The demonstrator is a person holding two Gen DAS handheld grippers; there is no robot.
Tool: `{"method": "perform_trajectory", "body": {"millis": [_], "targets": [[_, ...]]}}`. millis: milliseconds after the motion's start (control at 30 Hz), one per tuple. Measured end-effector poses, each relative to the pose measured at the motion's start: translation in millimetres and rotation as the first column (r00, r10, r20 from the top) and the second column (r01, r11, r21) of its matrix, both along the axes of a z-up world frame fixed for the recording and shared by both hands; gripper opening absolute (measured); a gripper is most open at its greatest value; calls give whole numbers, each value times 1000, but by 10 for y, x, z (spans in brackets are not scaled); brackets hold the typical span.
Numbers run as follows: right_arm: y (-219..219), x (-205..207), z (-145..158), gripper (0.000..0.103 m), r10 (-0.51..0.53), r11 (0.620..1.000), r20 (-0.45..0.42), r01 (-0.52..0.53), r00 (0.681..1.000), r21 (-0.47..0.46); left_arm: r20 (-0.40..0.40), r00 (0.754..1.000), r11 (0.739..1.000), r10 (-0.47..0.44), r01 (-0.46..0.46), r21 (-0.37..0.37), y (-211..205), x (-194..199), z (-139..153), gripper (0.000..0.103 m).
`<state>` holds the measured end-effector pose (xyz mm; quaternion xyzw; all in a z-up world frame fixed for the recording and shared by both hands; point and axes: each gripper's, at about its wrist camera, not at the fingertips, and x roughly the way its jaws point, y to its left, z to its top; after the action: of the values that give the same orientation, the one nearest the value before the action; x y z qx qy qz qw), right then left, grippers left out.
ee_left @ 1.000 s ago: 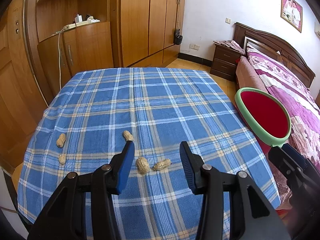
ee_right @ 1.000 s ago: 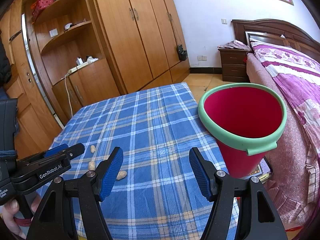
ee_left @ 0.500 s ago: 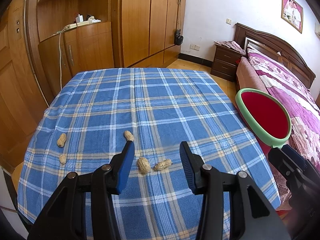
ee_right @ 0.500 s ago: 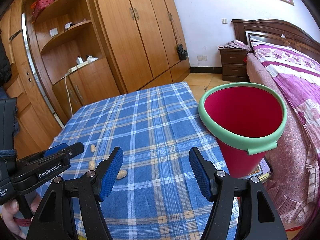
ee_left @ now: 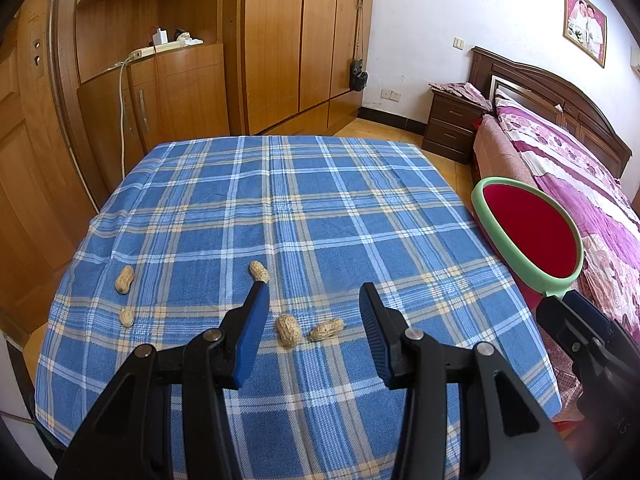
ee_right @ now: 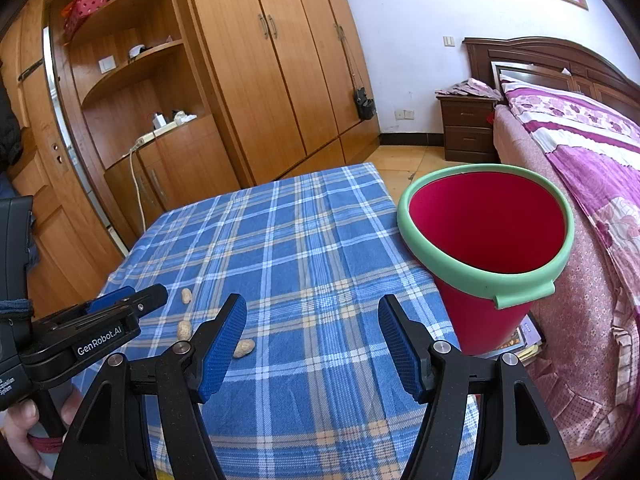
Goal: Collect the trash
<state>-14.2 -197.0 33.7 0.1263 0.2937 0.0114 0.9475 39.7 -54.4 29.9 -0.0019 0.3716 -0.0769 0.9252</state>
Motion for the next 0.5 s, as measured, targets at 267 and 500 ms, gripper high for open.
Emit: {"method": "perform_trajectory", "body": {"millis": [267,500], "targets": [[0,2,2,70,0,1000,1,0,1000,0,2,1000,1000,2,-2,-2,8,3,7,47],[-3,1,4,70,0,1000,1,0,1000,0,8,1000,1000,11,-11,-8,43,-8,32,47]]}}
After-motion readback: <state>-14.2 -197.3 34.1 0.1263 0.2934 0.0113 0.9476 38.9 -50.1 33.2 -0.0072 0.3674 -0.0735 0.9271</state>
